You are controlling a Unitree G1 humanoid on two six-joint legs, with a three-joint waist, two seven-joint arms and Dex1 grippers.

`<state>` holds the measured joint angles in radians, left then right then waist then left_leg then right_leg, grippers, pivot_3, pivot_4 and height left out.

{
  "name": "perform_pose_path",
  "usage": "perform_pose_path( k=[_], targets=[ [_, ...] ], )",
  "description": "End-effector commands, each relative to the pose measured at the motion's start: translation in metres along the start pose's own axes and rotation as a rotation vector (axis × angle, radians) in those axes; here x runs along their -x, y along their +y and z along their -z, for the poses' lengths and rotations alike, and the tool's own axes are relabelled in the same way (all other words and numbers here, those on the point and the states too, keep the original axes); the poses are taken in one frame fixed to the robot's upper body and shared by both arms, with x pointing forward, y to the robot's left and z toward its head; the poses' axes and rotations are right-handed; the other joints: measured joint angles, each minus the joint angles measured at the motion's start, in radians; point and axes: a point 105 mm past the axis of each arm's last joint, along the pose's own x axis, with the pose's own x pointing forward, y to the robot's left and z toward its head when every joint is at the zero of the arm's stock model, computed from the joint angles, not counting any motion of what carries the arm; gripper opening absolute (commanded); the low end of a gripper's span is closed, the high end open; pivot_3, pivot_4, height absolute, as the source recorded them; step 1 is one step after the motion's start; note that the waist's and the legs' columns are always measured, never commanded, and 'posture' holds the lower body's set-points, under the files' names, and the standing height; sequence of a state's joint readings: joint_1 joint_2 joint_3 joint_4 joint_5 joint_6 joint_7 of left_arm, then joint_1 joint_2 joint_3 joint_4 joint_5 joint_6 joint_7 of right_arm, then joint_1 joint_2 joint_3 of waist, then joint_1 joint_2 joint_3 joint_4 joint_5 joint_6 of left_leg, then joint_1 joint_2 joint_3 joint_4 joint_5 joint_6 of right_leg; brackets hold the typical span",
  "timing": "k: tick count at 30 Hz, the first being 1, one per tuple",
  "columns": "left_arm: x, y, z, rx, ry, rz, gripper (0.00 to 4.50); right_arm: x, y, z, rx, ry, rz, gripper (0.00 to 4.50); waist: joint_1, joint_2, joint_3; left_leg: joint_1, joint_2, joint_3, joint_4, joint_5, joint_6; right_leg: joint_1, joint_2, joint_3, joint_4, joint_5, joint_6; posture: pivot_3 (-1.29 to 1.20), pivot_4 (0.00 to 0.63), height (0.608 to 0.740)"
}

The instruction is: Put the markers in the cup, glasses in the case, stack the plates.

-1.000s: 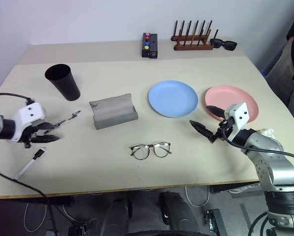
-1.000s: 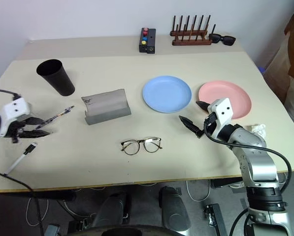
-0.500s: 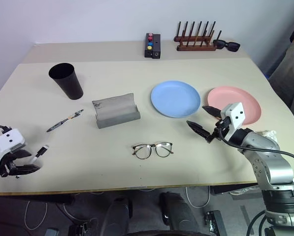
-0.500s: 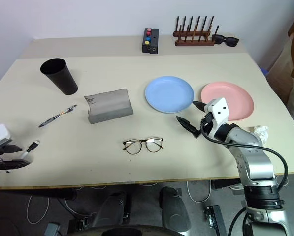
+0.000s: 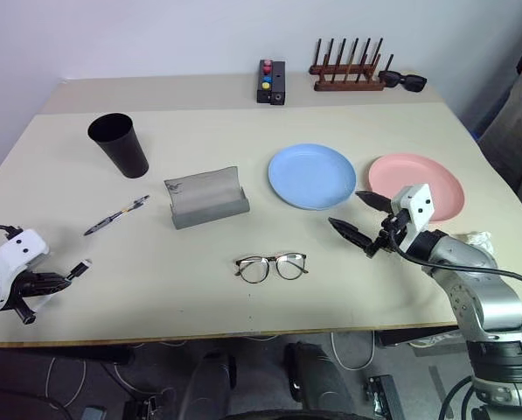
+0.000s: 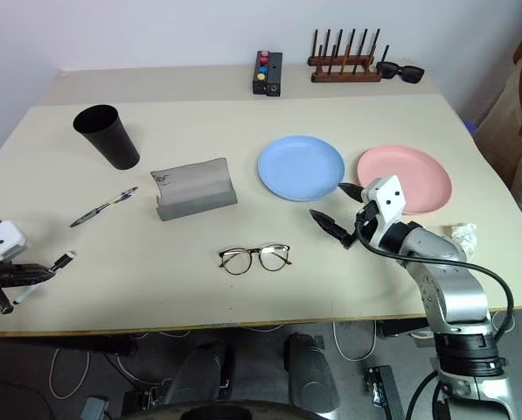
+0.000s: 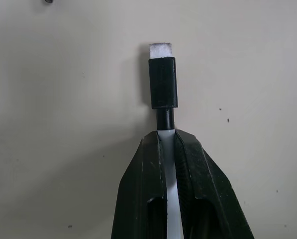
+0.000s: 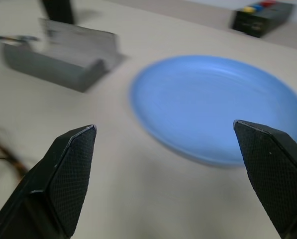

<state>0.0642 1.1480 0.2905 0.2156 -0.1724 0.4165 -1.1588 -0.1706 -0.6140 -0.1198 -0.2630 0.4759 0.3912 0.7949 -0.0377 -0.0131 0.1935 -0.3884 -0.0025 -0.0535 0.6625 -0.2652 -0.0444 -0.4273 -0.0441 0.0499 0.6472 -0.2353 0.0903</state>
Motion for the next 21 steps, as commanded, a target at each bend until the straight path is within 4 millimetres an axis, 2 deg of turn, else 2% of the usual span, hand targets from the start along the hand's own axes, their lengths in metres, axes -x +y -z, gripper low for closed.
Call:
perform_pose_path(
  k=[1, 4, 7, 9, 13, 15, 18, 21],
  targets=[
    [-0.004, -0.005, -0.012, 0.008, -0.056, 0.005, 0.03, -0.012, 0.035, -0.024, 0.073, -0.032, -0.186, 4.50, 0.001, 0.000, 0.000, 0.000, 0.000, 0.000, 0.000, 0.000, 0.000, 0.000, 0.000, 0.000, 0.000, 0.000, 0.000, 0.00, 0.150, 0.735],
    [-0.002, -0.005, -0.030, 0.002, -0.120, -0.005, 0.03, -0.029, 0.063, -0.034, 0.119, -0.057, -0.321, 4.50, 0.001, 0.000, 0.000, 0.000, 0.000, 0.000, 0.000, 0.000, 0.000, 0.000, 0.000, 0.000, 0.000, 0.000, 0.000, 0.00, 0.150, 0.735],
    [0.010, 0.002, -0.067, 0.004, -0.288, -0.051, 0.03, -0.050, 0.083, -0.044, 0.148, -0.105, -0.398, 4.50, 0.001, -0.004, 0.001, 0.000, 0.000, 0.000, 0.001, 0.000, 0.000, 0.000, 0.000, 0.000, 0.000, 0.000, 0.000, 0.00, 0.150, 0.735],
    [0.025, 0.007, -0.101, -0.007, -0.467, -0.085, 0.03, -0.061, 0.086, -0.047, 0.163, -0.129, -0.409, 4.50, 0.001, -0.007, 0.001, -0.001, 0.000, -0.002, 0.001, 0.000, 0.000, 0.000, 0.001, -0.001, 0.000, 0.000, 0.000, 0.00, 0.150, 0.735],
    [0.052, 0.017, -0.151, -0.003, -0.727, -0.170, 0.03, -0.074, 0.093, -0.050, 0.200, -0.157, -0.440, 4.50, 0.000, -0.008, 0.001, -0.002, -0.001, -0.002, 0.001, 0.000, 0.000, 0.000, -0.001, -0.002, -0.002, 0.002, 0.004, 0.00, 0.150, 0.735],
    [0.060, 0.022, -0.167, -0.004, -0.813, -0.220, 0.03, -0.076, 0.094, -0.050, 0.209, -0.162, -0.449, 4.50, -0.001, -0.008, 0.001, -0.002, -0.001, -0.002, 0.001, 0.000, 0.000, 0.000, -0.001, -0.002, -0.001, 0.002, 0.004, 0.00, 0.150, 0.735],
    [0.087, 0.046, -0.214, 0.038, -1.068, -0.417, 0.03, -0.083, 0.093, -0.053, 0.213, -0.183, -0.442, 4.50, 0.006, -0.010, 0.002, -0.002, -0.002, -0.004, 0.001, 0.000, 0.000, 0.000, -0.001, -0.003, 0.000, 0.003, 0.004, 0.00, 0.150, 0.735],
    [0.100, 0.057, -0.246, 0.072, -1.217, -0.534, 0.03, -0.089, 0.092, -0.056, 0.221, -0.205, -0.432, 4.50, 0.014, -0.012, 0.001, -0.002, -0.002, -0.006, 0.003, 0.001, -0.001, 0.000, 0.001, -0.004, 0.000, 0.004, 0.003, 0.00, 0.150, 0.735]
  ],
)
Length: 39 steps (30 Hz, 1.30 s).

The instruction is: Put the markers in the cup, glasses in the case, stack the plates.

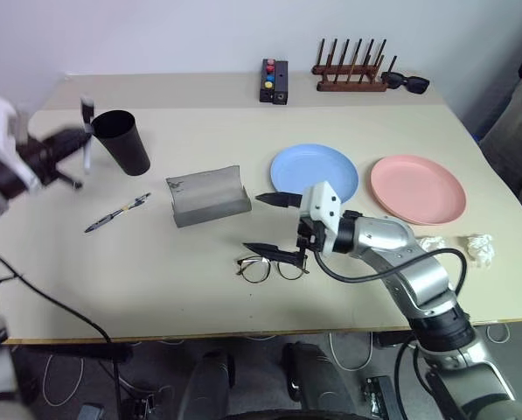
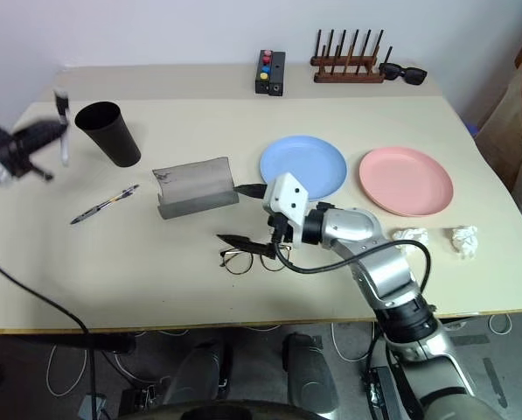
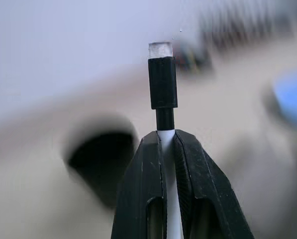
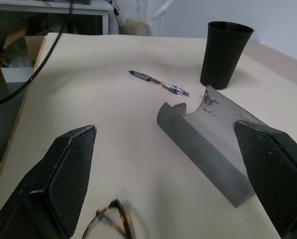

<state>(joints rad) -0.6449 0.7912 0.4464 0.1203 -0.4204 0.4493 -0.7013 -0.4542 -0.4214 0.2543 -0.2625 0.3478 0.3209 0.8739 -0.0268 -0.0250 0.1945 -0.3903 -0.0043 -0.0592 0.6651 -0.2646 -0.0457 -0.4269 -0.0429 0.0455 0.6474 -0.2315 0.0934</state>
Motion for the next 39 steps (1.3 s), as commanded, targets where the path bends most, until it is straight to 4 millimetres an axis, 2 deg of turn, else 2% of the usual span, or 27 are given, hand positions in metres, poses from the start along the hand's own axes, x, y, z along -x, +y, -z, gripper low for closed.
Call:
perform_pose_path(
  k=[1, 5, 8, 11, 13, 17, 22, 27, 36, 39],
  targets=[
    [-0.018, 0.016, -0.033, -0.071, -0.159, -0.168, 0.03, -0.005, -0.007, -0.013, 0.063, -0.052, 0.018, 4.50, 0.002, 0.000, 0.000, 0.000, 0.000, 0.001, 0.000, 0.000, 0.000, 0.000, 0.000, 0.000, 0.000, 0.000, 0.000, 0.00, 0.150, 0.735],
    [-0.029, 0.025, -0.034, -0.111, -0.191, -0.251, 0.03, -0.012, -0.015, -0.021, 0.088, -0.087, 0.054, 4.50, -0.006, 0.000, 0.000, 0.000, -0.001, 0.002, -0.002, 0.000, 0.000, -0.001, -0.001, 0.001, 0.000, 0.000, 0.000, 0.00, 0.150, 0.735],
    [-0.041, 0.042, -0.025, -0.117, -0.220, -0.402, 0.03, -0.025, -0.023, -0.031, 0.133, -0.124, 0.094, 4.50, -0.007, 0.000, 0.000, 0.000, -0.001, 0.001, -0.002, 0.000, 0.000, -0.001, -0.001, 0.000, 0.000, 0.000, 0.000, 0.00, 0.150, 0.735],
    [-0.048, 0.048, -0.010, -0.107, -0.219, -0.464, 0.03, -0.029, -0.022, -0.031, 0.131, -0.136, 0.101, 4.50, -0.008, 0.000, 0.000, 0.000, -0.001, 0.000, -0.001, 0.000, 0.000, -0.001, -0.001, 0.000, 0.000, 0.000, 0.000, 0.00, 0.150, 0.735],
    [-0.052, 0.048, -0.005, -0.098, -0.228, -0.467, 0.03, -0.029, -0.021, -0.031, 0.132, -0.139, 0.103, 4.50, -0.008, 0.000, 0.000, 0.000, -0.002, 0.000, -0.002, 0.000, 0.000, -0.001, -0.002, 0.000, 0.000, 0.000, 0.001, 0.00, 0.150, 0.735],
    [-0.058, 0.041, 0.023, -0.054, -0.201, -0.469, 0.03, -0.032, -0.031, -0.039, 0.111, -0.197, 0.180, 4.50, -0.009, 0.000, 0.000, -0.001, -0.003, 0.001, -0.002, 0.000, 0.000, -0.001, -0.003, 0.000, 0.000, 0.001, 0.002, 0.00, 0.150, 0.735],
    [-0.060, 0.033, 0.047, -0.009, -0.173, -0.462, 0.03, -0.036, -0.039, -0.049, 0.069, -0.269, 0.280, 4.50, -0.012, 0.000, 0.000, -0.001, -0.003, 0.000, -0.002, 0.000, 0.000, -0.001, -0.002, 0.000, 0.000, 0.001, 0.002, 0.00, 0.150, 0.735],
    [-0.061, 0.029, 0.060, 0.014, -0.150, -0.467, 0.03, -0.038, -0.041, -0.059, -0.020, -0.348, 0.328, 4.50, -0.013, 0.000, 0.000, -0.001, -0.003, 0.000, -0.002, 0.000, 0.000, -0.001, -0.002, 0.000, 0.000, 0.001, 0.002, 0.00, 0.150, 0.735],
    [-0.061, 0.025, 0.072, 0.049, -0.131, -0.469, 0.03, -0.038, -0.038, -0.058, -0.038, -0.346, 0.323, 4.50, -0.015, 0.000, 0.000, -0.001, -0.003, -0.001, -0.002, 0.000, 0.000, -0.001, -0.002, 0.000, 0.000, 0.001, 0.002, 0.00, 0.150, 0.735],
    [-0.060, 0.024, 0.074, 0.055, -0.128, -0.472, 1.09, -0.038, -0.038, -0.058, -0.038, -0.343, 0.322, 4.50, -0.015, 0.000, 0.000, -0.001, -0.003, -0.001, -0.002, 0.000, 0.000, -0.001, -0.002, 0.000, 0.000, 0.001, 0.002, 0.00, 0.150, 0.735]
  ],
)
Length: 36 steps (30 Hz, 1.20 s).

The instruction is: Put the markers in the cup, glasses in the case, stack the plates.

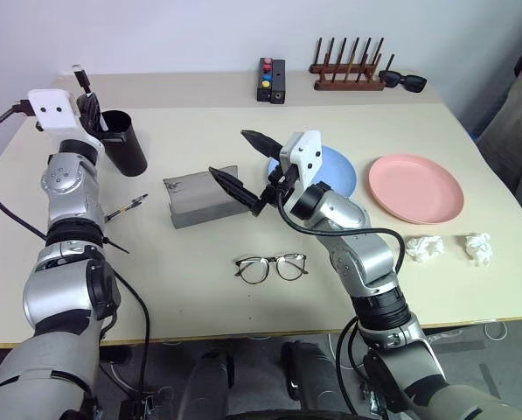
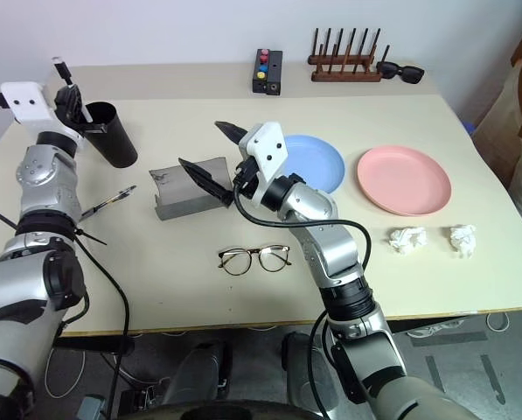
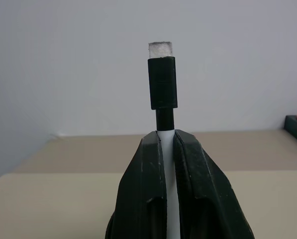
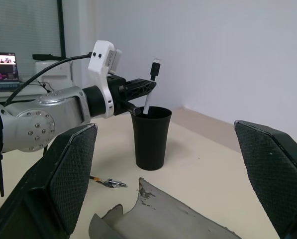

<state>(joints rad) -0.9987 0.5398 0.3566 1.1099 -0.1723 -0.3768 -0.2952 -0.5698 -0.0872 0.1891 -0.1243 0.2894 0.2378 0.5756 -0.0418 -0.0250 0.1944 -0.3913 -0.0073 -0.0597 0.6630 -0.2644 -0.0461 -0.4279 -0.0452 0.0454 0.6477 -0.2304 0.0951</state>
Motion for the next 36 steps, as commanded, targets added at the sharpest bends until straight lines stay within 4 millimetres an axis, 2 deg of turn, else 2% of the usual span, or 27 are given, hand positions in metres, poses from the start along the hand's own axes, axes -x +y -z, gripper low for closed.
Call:
perform_pose_path(
  k=[1, 5, 11, 14, 16, 17, 19, 21, 24, 27, 30, 33, 36],
  targets=[
    [-0.004, 0.001, -0.013, 0.004, -0.051, -0.009, 1.64, -0.001, 0.003, -0.017, 0.021, -0.060, -0.012, 4.50, 0.000, 0.000, 0.000, 0.000, 0.000, 0.000, 0.000, 0.000, 0.000, 0.000, 0.000, 0.000, 0.000, 0.000, 0.000, 0.00, 0.150, 0.735],
    [-0.003, 0.000, -0.012, 0.003, -0.050, -0.009, 3.66, 0.000, 0.003, -0.016, 0.021, -0.058, -0.013, 4.50, 0.000, 0.000, 0.000, 0.000, 0.000, 0.000, 0.000, 0.000, 0.000, 0.000, 0.000, 0.000, 0.000, 0.000, 0.000, 0.00, 0.150, 0.735],
    [-0.002, 0.001, -0.012, 0.015, -0.055, -0.015, 3.66, -0.001, 0.004, -0.016, 0.020, -0.057, -0.017, 4.50, 0.000, 0.000, 0.000, 0.000, 0.000, 0.000, 0.000, 0.000, 0.000, 0.000, 0.000, 0.000, 0.000, 0.000, 0.000, 0.00, 0.150, 0.735],
    [-0.003, 0.002, -0.024, 0.017, -0.100, -0.004, 3.66, -0.001, 0.003, -0.016, 0.021, -0.057, -0.018, 4.50, 0.000, 0.000, 0.000, 0.000, 0.000, 0.000, 0.000, 0.000, 0.000, 0.000, 0.000, 0.000, 0.000, 0.000, 0.000, 0.00, 0.150, 0.735],
    [-0.003, -0.007, -0.040, 0.025, -0.154, 0.109, 3.66, 0.000, 0.002, -0.016, 0.027, -0.055, -0.012, 4.50, -0.001, 0.000, 0.000, 0.000, 0.000, 0.000, 0.000, 0.000, 0.000, 0.000, 0.000, 0.000, 0.000, 0.000, 0.000, 0.00, 0.150, 0.735],
    [-0.001, -0.012, -0.046, 0.021, -0.169, 0.175, 3.92, 0.001, 0.001, -0.017, 0.030, -0.053, -0.008, 4.50, -0.001, 0.000, 0.000, 0.000, 0.000, 0.000, 0.000, 0.000, 0.000, 0.000, 0.000, 0.000, 0.000, 0.000, 0.000, 0.00, 0.150, 0.735],
    [0.003, -0.018, -0.051, 0.003, -0.164, 0.273, 4.45, 0.003, -0.001, -0.017, 0.035, -0.050, -0.001, 4.50, -0.002, 0.000, 0.000, 0.000, 0.000, 0.000, -0.001, 0.000, 0.000, 0.000, 0.000, 0.000, 0.000, 0.000, 0.000, 0.00, 0.150, 0.735],
    [0.013, -0.019, -0.052, -0.025, -0.111, 0.385, 4.45, 0.006, -0.005, -0.017, 0.040, -0.044, 0.012, 4.50, -0.006, 0.000, 0.000, 0.000, 0.000, 0.000, -0.001, 0.000, 0.000, 0.000, 0.000, 0.000, 0.000, 0.000, 0.000, 0.00, 0.150, 0.735],
    [0.044, -0.015, -0.035, -0.073, 0.138, 0.607, 4.45, 0.014, -0.010, -0.016, 0.058, -0.018, 0.016, 4.50, -0.022, 0.001, 0.001, 0.000, 0.001, 0.000, -0.002, 0.000, 0.000, 0.000, 0.001, 0.001, 0.000, 0.000, 0.000, 0.00, 0.150, 0.735],
    [0.070, 0.001, -0.009, -0.216, 0.394, 0.667, 4.45, 0.019, -0.006, -0.015, 0.072, 0.011, -0.033, 4.50, -0.027, 0.001, 0.001, 0.000, 0.002, 0.000, -0.003, 0.000, 0.000, -0.001, 0.001, 0.000, 0.000, -0.001, 0.000, 0.00, 0.150, 0.735],
    [0.090, 0.008, 0.007, -0.273, 0.562, 0.726, 4.45, 0.021, -0.004, -0.014, 0.070, 0.026, -0.061, 4.50, -0.023, 0.002, 0.001, 0.001, 0.002, 0.000, -0.004, 0.000, 0.000, -0.001, 0.002, 0.000, -0.001, -0.001, -0.001, 0.00, 0.150, 0.735],
    [0.102, 0.009, 0.020, -0.322, 0.670, 0.767, 4.45, 0.022, -0.002, -0.012, 0.063, 0.033, -0.078, 4.50, -0.017, 0.002, 0.001, 0.001, 0.003, 0.000, -0.004, 0.000, 0.000, -0.001, 0.002, 0.000, -0.001, -0.001, -0.002, 0.00, 0.150, 0.735],
    [0.104, 0.012, 0.033, -0.324, 0.752, 0.757, 4.45, 0.020, 0.002, -0.010, 0.056, 0.033, -0.090, 4.50, -0.011, 0.002, 0.001, 0.001, 0.003, 0.000, -0.004, 0.000, 0.000, -0.001, 0.002, 0.000, -0.001, -0.002, -0.002, 0.00, 0.150, 0.735]
  ],
)
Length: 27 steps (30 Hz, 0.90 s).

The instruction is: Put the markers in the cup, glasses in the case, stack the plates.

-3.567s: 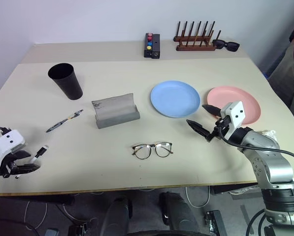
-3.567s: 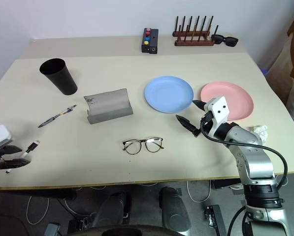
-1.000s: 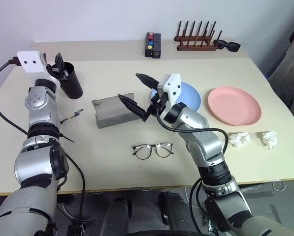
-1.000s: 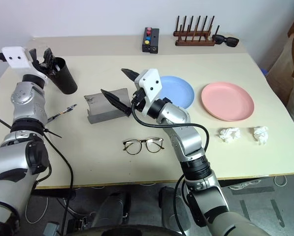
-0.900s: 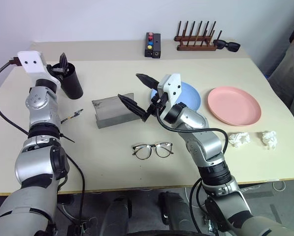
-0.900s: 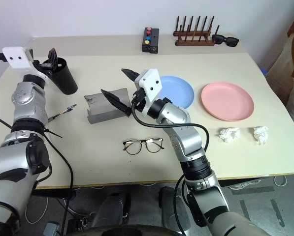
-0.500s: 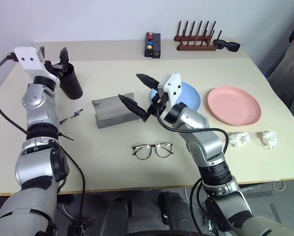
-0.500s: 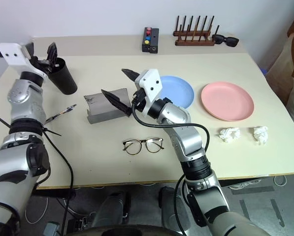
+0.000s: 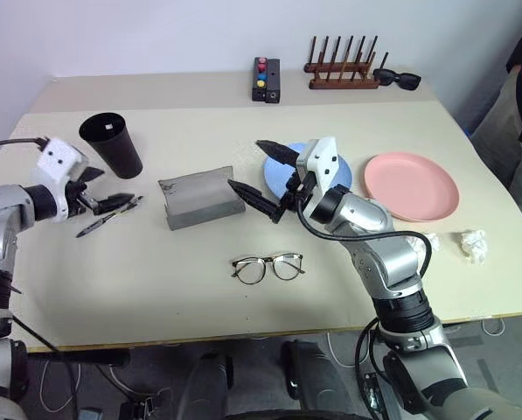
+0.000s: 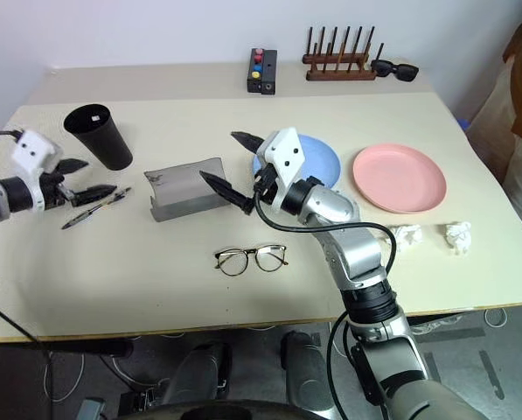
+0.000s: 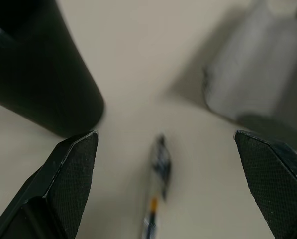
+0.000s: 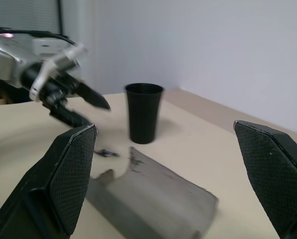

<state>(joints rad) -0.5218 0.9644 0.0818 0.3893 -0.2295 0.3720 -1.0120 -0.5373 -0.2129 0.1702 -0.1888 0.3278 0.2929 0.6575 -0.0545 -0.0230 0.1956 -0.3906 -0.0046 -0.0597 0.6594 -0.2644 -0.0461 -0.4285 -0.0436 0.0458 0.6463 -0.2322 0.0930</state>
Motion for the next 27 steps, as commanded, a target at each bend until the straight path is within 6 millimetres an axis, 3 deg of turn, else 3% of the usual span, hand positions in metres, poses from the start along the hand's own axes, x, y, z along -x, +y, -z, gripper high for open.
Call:
perform_pose_path(
  k=[1, 8, 12, 15, 21, 22, 27],
  targets=[
    [-0.005, 0.006, 0.006, 0.017, 0.089, -0.003, 4.45, -0.003, 0.008, -0.012, 0.014, -0.051, -0.033, 4.50, 0.005, 0.000, 0.000, 0.000, 0.000, 0.000, 0.000, 0.000, 0.000, 0.000, 0.000, 0.000, 0.000, 0.000, 0.000, 0.00, 0.150, 0.735],
    [-0.019, 0.020, 0.028, -0.005, 0.258, 0.000, 4.45, -0.002, 0.012, -0.010, 0.012, -0.041, -0.034, 4.50, 0.010, 0.000, 0.000, 0.000, 0.000, 0.000, 0.000, 0.000, 0.000, 0.000, 0.001, 0.000, 0.000, 0.000, 0.001, 0.00, 0.150, 0.735],
    [-0.023, 0.012, 0.040, 0.023, 0.301, 0.085, 4.45, 0.002, 0.012, -0.012, 0.017, -0.039, -0.031, 4.50, 0.010, 0.000, 0.000, -0.001, 0.000, 0.001, 0.000, 0.000, 0.000, 0.000, 0.001, 0.000, 0.000, 0.000, 0.001, 0.00, 0.150, 0.735],
    [-0.022, 0.008, 0.051, 0.017, 0.353, 0.125, 3.24, 0.005, 0.011, -0.013, 0.020, -0.036, -0.024, 4.50, 0.010, 0.000, 0.000, 0.000, 0.000, 0.001, 0.000, 0.000, 0.000, 0.000, 0.001, 0.000, 0.000, 0.000, 0.001, 0.00, 0.150, 0.735],
    [-0.023, 0.005, 0.057, 0.020, 0.371, 0.143, 0.30, 0.008, 0.011, -0.012, 0.019, -0.026, -0.015, 4.50, 0.010, 0.000, -0.001, 0.001, 0.000, 0.001, 0.000, 0.000, 0.000, 0.000, 0.001, 0.000, 0.001, 0.000, 0.000, 0.00, 0.150, 0.735],
    [-0.024, 0.006, 0.056, 0.019, 0.365, 0.135, 0.02, 0.008, 0.011, -0.012, 0.018, -0.024, -0.015, 4.50, 0.009, 0.001, -0.001, 0.001, 0.000, 0.001, 0.001, 0.000, 0.000, 0.000, 0.001, 0.000, 0.001, 0.000, 0.000, 0.00, 0.150, 0.735],
    [-0.022, 0.013, 0.050, 0.001, 0.322, 0.087, 0.02, 0.008, 0.011, -0.012, 0.019, -0.019, -0.019, 4.50, 0.010, 0.001, -0.001, 0.001, 0.000, 0.001, 0.001, 0.000, 0.000, 0.000, 0.001, 0.001, 0.001, 0.000, 0.000, 0.00, 0.150, 0.735]
  ],
)
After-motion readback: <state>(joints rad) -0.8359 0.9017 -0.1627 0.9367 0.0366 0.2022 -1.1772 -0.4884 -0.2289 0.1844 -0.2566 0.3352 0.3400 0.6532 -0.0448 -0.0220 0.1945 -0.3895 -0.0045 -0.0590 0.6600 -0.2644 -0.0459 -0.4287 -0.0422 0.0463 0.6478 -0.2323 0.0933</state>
